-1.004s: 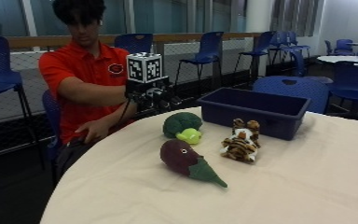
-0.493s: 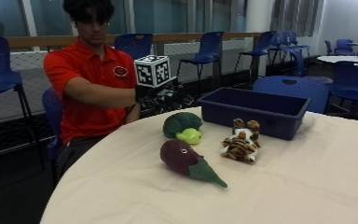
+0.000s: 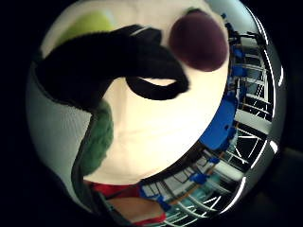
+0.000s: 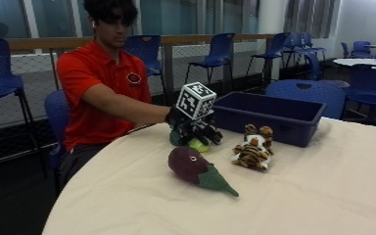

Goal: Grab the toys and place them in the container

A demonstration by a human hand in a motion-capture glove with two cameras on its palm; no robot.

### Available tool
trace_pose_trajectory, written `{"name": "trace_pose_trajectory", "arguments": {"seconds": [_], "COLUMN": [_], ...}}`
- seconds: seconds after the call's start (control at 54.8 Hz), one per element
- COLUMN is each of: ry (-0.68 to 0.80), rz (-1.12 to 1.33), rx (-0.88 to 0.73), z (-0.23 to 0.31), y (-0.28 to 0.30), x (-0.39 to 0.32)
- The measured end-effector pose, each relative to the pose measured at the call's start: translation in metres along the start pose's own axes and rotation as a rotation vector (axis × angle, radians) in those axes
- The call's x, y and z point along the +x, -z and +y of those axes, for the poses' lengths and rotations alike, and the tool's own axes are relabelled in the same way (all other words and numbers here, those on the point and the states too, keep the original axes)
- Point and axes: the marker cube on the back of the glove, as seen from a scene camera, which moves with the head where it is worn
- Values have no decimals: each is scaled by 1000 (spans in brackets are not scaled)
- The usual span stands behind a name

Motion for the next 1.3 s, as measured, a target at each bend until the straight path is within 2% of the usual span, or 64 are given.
{"name": "trace_pose_trajectory", "arguments": {"seconds": [0.164,0.383,0.493,0.712,0.967,1.022,1.095,1.186,1.296], "ry": [-46,-26,0,33,182,202,321,264,375], "rz": [29,17,-61,16,-45,-38,-13,-52,-38], "rx": [8,155,214,336,408,400,394,410,425], "z": [-4,-4,-1,10,-16,-29,-39,-55,-62], "y": [-5,13,46,140,224,232,236,240,232], "x": [5,17,26,8,-96,-124,-154,-197,-222]}}
